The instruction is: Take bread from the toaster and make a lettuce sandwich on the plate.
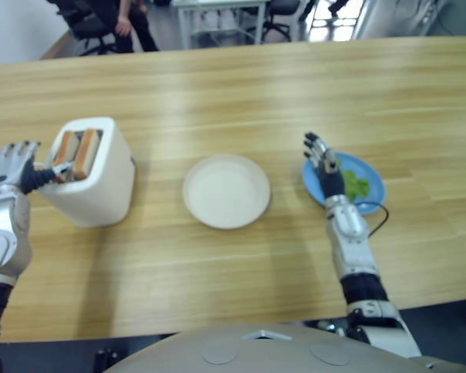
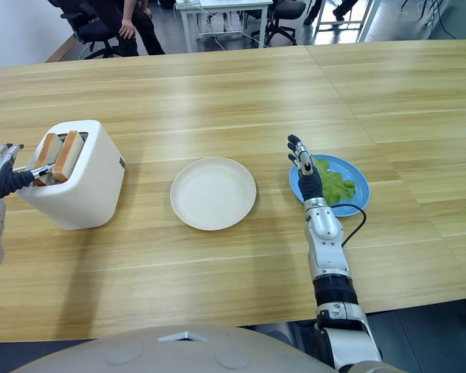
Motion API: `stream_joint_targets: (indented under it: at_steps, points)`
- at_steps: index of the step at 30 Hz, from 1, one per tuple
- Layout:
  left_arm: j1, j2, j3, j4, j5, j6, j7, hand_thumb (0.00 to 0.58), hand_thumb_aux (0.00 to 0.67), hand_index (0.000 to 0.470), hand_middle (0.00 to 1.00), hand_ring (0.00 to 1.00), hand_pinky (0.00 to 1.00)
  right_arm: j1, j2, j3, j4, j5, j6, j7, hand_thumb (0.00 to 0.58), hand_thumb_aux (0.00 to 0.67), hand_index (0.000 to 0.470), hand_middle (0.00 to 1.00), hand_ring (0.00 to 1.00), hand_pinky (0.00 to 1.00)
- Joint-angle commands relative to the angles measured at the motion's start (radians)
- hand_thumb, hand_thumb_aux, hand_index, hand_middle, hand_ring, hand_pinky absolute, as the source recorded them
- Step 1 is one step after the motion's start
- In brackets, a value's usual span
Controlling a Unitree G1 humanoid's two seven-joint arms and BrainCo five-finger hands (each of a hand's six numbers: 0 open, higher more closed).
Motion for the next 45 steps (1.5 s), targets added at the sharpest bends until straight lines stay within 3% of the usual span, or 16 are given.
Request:
stream_joint_targets:
  at_steps: [1, 2, 3, 4, 5, 6, 7, 9, 10, 16, 18, 19, 21, 35, 42, 45]
  points:
    - [0.019, -0.010, -0.027, 0.026, 0.005, -0.006, -0.015, 0.000, 0.000, 0.000, 0.00, 0.00, 0.00, 0.011, -0.001, -0.004, -0.024, 0.009, 0.020, 0.001, 0.000, 0.000, 0.000, 0.00, 0.00, 0.00]
    - [0.020, -0.009, -0.018, 0.027, 0.001, -0.003, -0.012, 0.268, 0.179, 0.123, 0.00, 0.00, 0.00, 0.012, 0.000, -0.005, -0.023, 0.010, 0.020, 0.001, 0.000, 0.000, 0.000, 0.00, 0.00, 0.00]
    - [0.021, -0.010, -0.006, 0.028, -0.005, -0.002, -0.005, 0.268, 0.179, 0.123, 0.00, 0.00, 0.00, 0.013, 0.000, -0.005, -0.023, 0.011, 0.021, 0.001, 0.000, 0.000, 0.000, 0.00, 0.00, 0.00]
    - [0.021, -0.011, 0.002, 0.027, -0.008, -0.001, -0.001, 0.410, 0.307, 0.211, 0.00, 0.00, 0.00, 0.013, 0.000, -0.005, -0.022, 0.011, 0.021, 0.001, 0.000, 0.000, 0.000, 0.00, 0.00, 0.00]
    - [0.021, -0.012, 0.010, 0.026, -0.013, 0.000, 0.001, 0.553, 0.525, 0.361, 0.00, 0.00, 0.00, 0.013, 0.001, -0.005, -0.021, 0.011, 0.022, 0.002, 0.000, 0.000, 0.000, 0.00, 0.00, 0.00]
    - [0.021, -0.014, 0.017, 0.024, -0.017, -0.001, 0.005, 0.553, 0.525, 0.361, 0.00, 0.00, 0.00, 0.013, 0.001, -0.005, -0.020, 0.011, 0.023, 0.002, 0.000, 0.000, 0.000, 0.00, 0.00, 0.00]
    - [0.021, -0.015, 0.024, 0.021, -0.020, -0.002, 0.008, 0.580, 0.670, 0.460, 0.09, 0.09, 0.09, 0.014, 0.002, -0.004, -0.022, 0.011, 0.024, 0.002, 0.000, 0.000, 0.000, 0.00, 0.00, 0.00]
    - [0.021, -0.016, 0.032, 0.016, -0.026, 0.000, 0.009, 0.580, 0.670, 0.460, 0.47, 0.47, 0.47, 0.016, 0.003, -0.004, -0.026, 0.011, 0.026, 0.002, 0.000, 0.000, 0.000, 0.00, 0.00, 0.00]
    - [0.022, -0.016, 0.032, 0.015, -0.027, 0.000, 0.009, 0.580, 0.670, 0.460, 0.57, 0.57, 0.57, 0.016, 0.003, -0.004, -0.027, 0.012, 0.027, 0.002, 0.000, 0.000, 0.000, 0.00, 0.00, 0.00]
    - [0.026, -0.020, 0.028, -0.001, -0.041, -0.004, 0.004, 0.580, 0.670, 0.460, 0.71, 0.71, 0.71, 0.018, -0.001, -0.007, -0.033, 0.014, 0.032, 0.005, 0.000, 0.000, 0.000, 0.00, 0.00, 0.00]
    - [0.024, -0.025, 0.028, -0.005, -0.051, -0.015, 0.004, 0.580, 0.670, 0.460, 0.89, 0.89, 0.89, 0.020, -0.002, -0.007, -0.035, 0.015, 0.034, 0.006, 0.000, 0.000, 0.000, 0.00, 0.00, 0.00]
    - [0.022, -0.029, 0.027, -0.008, -0.055, -0.021, 0.005, 0.580, 0.670, 0.460, 0.89, 0.89, 0.89, 0.020, -0.002, -0.007, -0.036, 0.015, 0.035, 0.006, 0.000, 0.000, 0.000, 0.00, 0.00, 0.00]
    - [0.017, -0.041, 0.027, -0.018, -0.069, -0.033, 0.006, 0.580, 0.670, 0.460, 1.00, 1.00, 1.00, 0.021, -0.003, -0.008, -0.039, 0.016, 0.037, 0.007, 0.000, 0.000, 0.000, 0.00, 0.00, 0.00]
    - [-0.018, -0.086, 0.266, -0.264, -0.112, -0.119, 0.188, 0.580, 0.670, 0.460, 1.00, 1.00, 1.00, 0.027, 0.003, -0.003, -0.035, 0.019, 0.040, 0.006, 0.000, 0.000, 0.000, 0.00, 0.00, 0.00]
    - [-0.027, -0.085, 0.463, -0.416, -0.099, -0.218, 0.311, 0.580, 0.670, 0.460, 1.00, 1.00, 1.00, 0.026, 0.008, 0.002, -0.029, 0.018, 0.041, 0.007, 0.000, 0.000, 0.000, 0.00, 0.00, 0.00]
    - [-0.065, -0.117, 0.480, -0.464, -0.212, -0.287, 0.284, 0.580, 0.670, 0.460, 1.00, 1.00, 1.00, 0.025, 0.009, 0.002, -0.025, 0.018, 0.041, 0.007, 0.000, 0.000, 0.000, 0.00, 0.00, 0.00]
